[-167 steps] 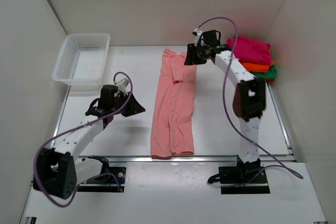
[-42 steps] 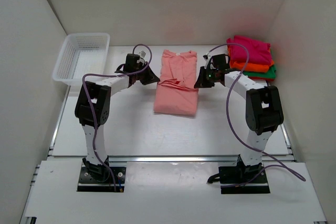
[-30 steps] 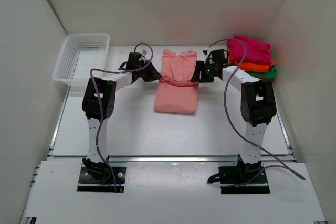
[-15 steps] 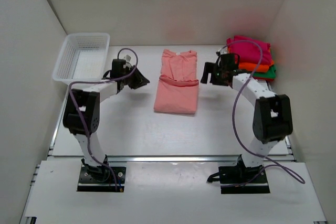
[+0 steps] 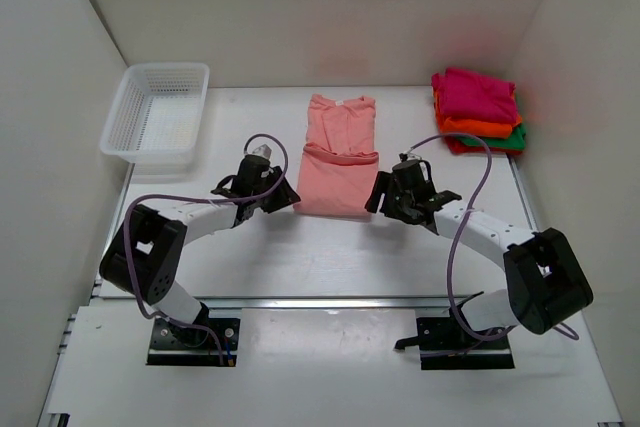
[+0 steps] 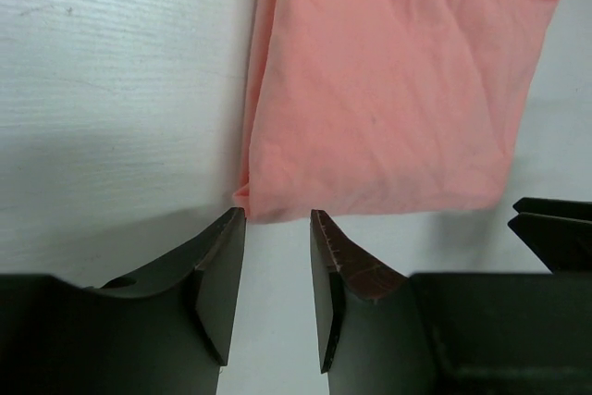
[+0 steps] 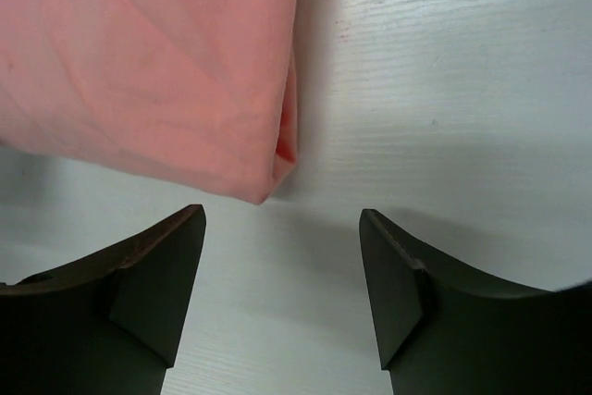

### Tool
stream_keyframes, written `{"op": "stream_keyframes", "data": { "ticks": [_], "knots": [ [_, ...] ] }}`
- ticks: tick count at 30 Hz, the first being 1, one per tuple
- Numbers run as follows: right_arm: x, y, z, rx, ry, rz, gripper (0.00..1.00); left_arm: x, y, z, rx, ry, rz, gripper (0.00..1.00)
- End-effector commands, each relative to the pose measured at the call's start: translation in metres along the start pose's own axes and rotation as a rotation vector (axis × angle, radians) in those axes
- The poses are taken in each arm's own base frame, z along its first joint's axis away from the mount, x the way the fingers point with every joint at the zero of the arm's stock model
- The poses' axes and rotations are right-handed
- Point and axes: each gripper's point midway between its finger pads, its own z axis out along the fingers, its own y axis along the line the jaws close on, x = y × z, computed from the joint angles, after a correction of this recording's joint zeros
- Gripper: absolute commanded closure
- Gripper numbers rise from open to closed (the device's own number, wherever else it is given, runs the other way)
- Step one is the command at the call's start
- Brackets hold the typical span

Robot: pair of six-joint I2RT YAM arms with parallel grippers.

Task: Fold and stack the t-shirts
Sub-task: Fold the folded rectangular tshirt in 1/3 of the way, then grab one side of the 2/3 rectangular tshirt with both arms

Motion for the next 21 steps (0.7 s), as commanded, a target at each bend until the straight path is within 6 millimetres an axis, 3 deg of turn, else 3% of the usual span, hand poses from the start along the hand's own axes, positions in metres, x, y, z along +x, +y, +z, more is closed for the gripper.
{"op": "stream_keyframes", "data": {
  "ticks": [1, 8, 13, 14, 16, 17, 18, 19, 20, 21],
  "knots": [
    [-0.02, 0.011, 0.005, -0.028, -0.093, 0.069, 0.35, -0.021, -0.006, -0.006, 0.002, -0.124, -0.016, 0.54],
    [-0.013, 0.01, 0.017, -0.028, -0.073, 0.103, 0.39, -0.007, 0.004, 0.007, -0.03, -0.096, -0.025, 0.53],
    [0.006, 0.01, 0.032, -0.02, -0.024, 0.107, 0.42, 0.001, -0.005, 0.018, 0.0, -0.083, -0.044, 0.52],
    [0.014, 0.009, 0.034, -0.014, -0.001, 0.105, 0.46, 0.008, -0.01, 0.02, 0.01, -0.067, -0.033, 0.52],
    [0.018, 0.01, 0.038, -0.013, 0.012, 0.098, 0.7, 0.017, -0.012, 0.028, 0.002, -0.034, -0.025, 0.53],
    [0.017, 0.01, 0.038, -0.011, 0.012, 0.095, 0.88, 0.022, -0.012, 0.03, -0.007, -0.013, -0.025, 0.53],
    [0.019, 0.011, 0.039, -0.015, 0.021, 0.089, 0.98, 0.027, -0.012, 0.032, -0.012, 0.004, -0.02, 0.54],
    [0.02, 0.01, 0.04, -0.015, 0.03, 0.095, 1.0, 0.03, -0.01, 0.034, -0.022, 0.012, -0.023, 0.56],
    [0.026, 0.009, 0.04, -0.018, 0.046, 0.085, 1.0, 0.038, -0.002, 0.033, -0.048, 0.029, -0.02, 0.61],
    [0.025, 0.014, 0.038, -0.038, 0.044, 0.077, 1.0, 0.04, -0.003, 0.032, -0.04, 0.029, -0.015, 0.84]
  ]
}}
